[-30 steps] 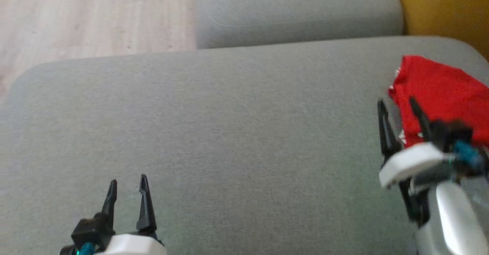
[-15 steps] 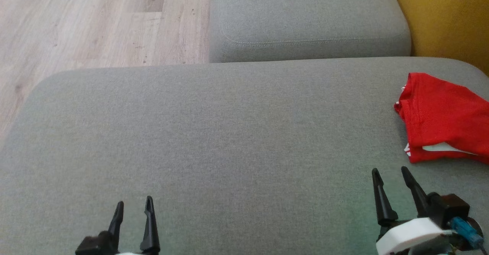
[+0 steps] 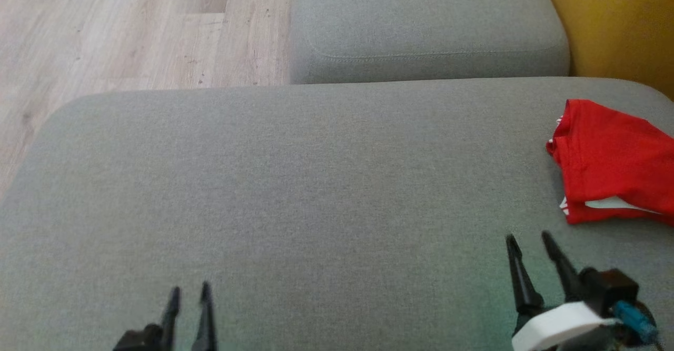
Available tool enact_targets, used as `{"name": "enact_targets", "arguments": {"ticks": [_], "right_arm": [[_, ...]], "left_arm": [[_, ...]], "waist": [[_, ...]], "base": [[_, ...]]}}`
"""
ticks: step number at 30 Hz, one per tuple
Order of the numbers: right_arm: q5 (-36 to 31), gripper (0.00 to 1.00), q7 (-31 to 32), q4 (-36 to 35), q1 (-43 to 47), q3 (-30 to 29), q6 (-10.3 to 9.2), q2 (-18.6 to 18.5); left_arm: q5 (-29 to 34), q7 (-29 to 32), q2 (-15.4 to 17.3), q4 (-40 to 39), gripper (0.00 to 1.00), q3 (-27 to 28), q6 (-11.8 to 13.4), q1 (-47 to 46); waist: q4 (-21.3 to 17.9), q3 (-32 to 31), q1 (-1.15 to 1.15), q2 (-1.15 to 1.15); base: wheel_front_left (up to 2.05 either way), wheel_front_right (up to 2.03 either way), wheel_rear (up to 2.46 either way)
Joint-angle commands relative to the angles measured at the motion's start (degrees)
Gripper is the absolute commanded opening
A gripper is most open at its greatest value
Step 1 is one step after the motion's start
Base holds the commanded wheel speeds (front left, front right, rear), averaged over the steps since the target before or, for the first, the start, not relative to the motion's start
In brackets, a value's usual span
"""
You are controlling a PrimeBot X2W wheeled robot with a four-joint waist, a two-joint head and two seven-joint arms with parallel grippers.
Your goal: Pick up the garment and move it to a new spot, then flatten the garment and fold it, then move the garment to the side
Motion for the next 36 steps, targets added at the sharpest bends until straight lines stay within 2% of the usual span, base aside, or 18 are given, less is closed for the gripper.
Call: {"name": "enact_targets", "arguments": {"ticks": [1,3,36], "right_arm": [[0.1,0.0,0.0,1.0,0.1,0.0,-0.02,0.0],[0.3,0.0,0.1,2.7,0.4,0.0,-0.05,0.0],[23.6,0.0,2.0,3.8,-3.4,-1.0,0.06,-1.0]], "left_arm": [[-0.1,0.0,-0.3,0.9,0.0,0.0,-0.1,0.1],[-0.3,0.1,-0.9,2.2,0.0,0.0,-0.2,0.7],[-14.8,4.8,-4.6,3.3,0.0,9.2,-7.0,-2.8]], "waist": [[0.0,0.0,0.0,0.0],[0.0,0.0,0.0,0.0],[-0.7,1.0,0.0,0.0]], "base": [[0.0,0.0,0.0],[0.0,0.0,0.0],[0.0,0.0,0.0]]}}
